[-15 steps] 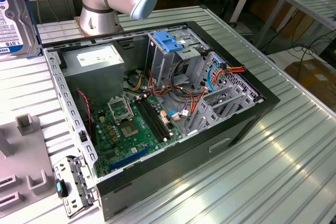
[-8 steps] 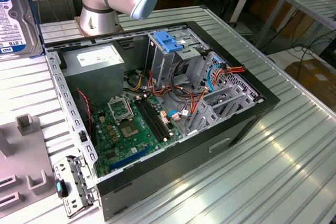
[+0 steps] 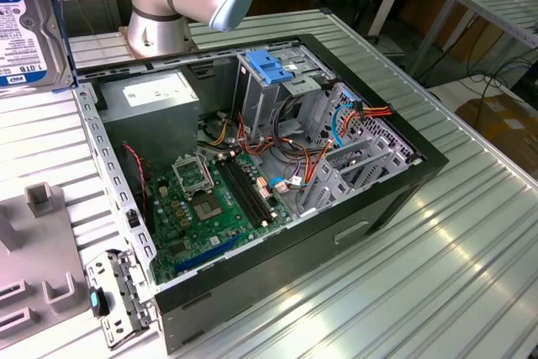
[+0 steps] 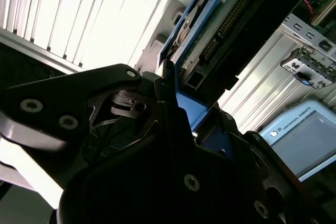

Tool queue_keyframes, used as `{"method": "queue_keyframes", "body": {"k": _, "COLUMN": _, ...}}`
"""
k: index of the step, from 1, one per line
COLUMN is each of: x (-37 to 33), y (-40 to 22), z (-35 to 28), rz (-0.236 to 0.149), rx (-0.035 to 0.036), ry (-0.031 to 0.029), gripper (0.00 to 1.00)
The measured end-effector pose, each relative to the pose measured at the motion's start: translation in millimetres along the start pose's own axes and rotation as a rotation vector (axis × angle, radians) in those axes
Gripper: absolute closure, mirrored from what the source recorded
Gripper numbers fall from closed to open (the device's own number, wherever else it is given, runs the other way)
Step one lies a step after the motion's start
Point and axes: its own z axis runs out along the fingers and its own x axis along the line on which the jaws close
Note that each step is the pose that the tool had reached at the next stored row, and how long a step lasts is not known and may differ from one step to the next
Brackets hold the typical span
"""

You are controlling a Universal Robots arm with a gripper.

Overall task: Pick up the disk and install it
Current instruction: 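Pick up the disk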

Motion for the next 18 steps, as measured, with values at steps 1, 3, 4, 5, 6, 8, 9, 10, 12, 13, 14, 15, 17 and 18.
{"method": "queue_keyframes", "body": {"k": 1, "x": 0.0, "y": -0.5, "z": 0.0, "rz": 0.000, "rx": 0.0000, "ry": 0.0000, "gripper": 0.63}}
{"method": "queue_keyframes", "body": {"k": 3, "x": 0.0, "y": -1.5, "z": 0.0, "rz": 0.000, "rx": 0.0000, "ry": 0.0000, "gripper": 0.63}}
{"method": "queue_keyframes", "body": {"k": 4, "x": 0.0, "y": -2.1, "z": 0.0, "rz": 0.000, "rx": 0.0000, "ry": 0.0000, "gripper": 0.63}}
{"method": "queue_keyframes", "body": {"k": 5, "x": 0.0, "y": -2.8, "z": 0.0, "rz": 0.000, "rx": 0.0000, "ry": 0.0000, "gripper": 0.63}}
{"method": "queue_keyframes", "body": {"k": 6, "x": 0.0, "y": -3.6, "z": 0.0, "rz": 0.000, "rx": 0.0000, "ry": 0.0000, "gripper": 0.63}}
{"method": "queue_keyframes", "body": {"k": 8, "x": 0.0, "y": -5.3, "z": 0.0, "rz": 0.000, "rx": 0.0001, "ry": 0.0000, "gripper": 0.63}}
{"method": "queue_keyframes", "body": {"k": 9, "x": -0.1, "y": -6.3, "z": 0.0, "rz": 0.000, "rx": 0.0000, "ry": 0.0000, "gripper": 0.63}}
{"method": "queue_keyframes", "body": {"k": 10, "x": -0.1, "y": -7.0, "z": 0.0, "rz": 0.000, "rx": 0.0000, "ry": 0.0000, "gripper": 0.63}}
{"method": "queue_keyframes", "body": {"k": 12, "x": -0.1, "y": -8.9, "z": 0.0, "rz": 0.000, "rx": 0.0000, "ry": 0.0000, "gripper": 0.63}}
{"method": "queue_keyframes", "body": {"k": 13, "x": -0.1, "y": -10.3, "z": 0.0, "rz": 0.000, "rx": 0.0000, "ry": 0.0000, "gripper": 0.63}}
{"method": "queue_keyframes", "body": {"k": 14, "x": -0.1, "y": -11.0, "z": 0.0, "rz": 0.000, "rx": 0.0001, "ry": 0.0000, "gripper": 0.63}}
{"method": "queue_keyframes", "body": {"k": 15, "x": -0.1, "y": -11.9, "z": 0.0, "rz": 0.000, "rx": 0.0000, "ry": 0.0000, "gripper": 0.63}}
{"method": "queue_keyframes", "body": {"k": 17, "x": -0.2, "y": -13.3, "z": 0.0, "rz": 0.000, "rx": 0.0000, "ry": 0.0000, "gripper": 0.63}}
{"method": "queue_keyframes", "body": {"k": 18, "x": -0.2, "y": -14.5, "z": 0.0, "rz": 0.000, "rx": 0.0000, "ry": 0.0000, "gripper": 0.63}}
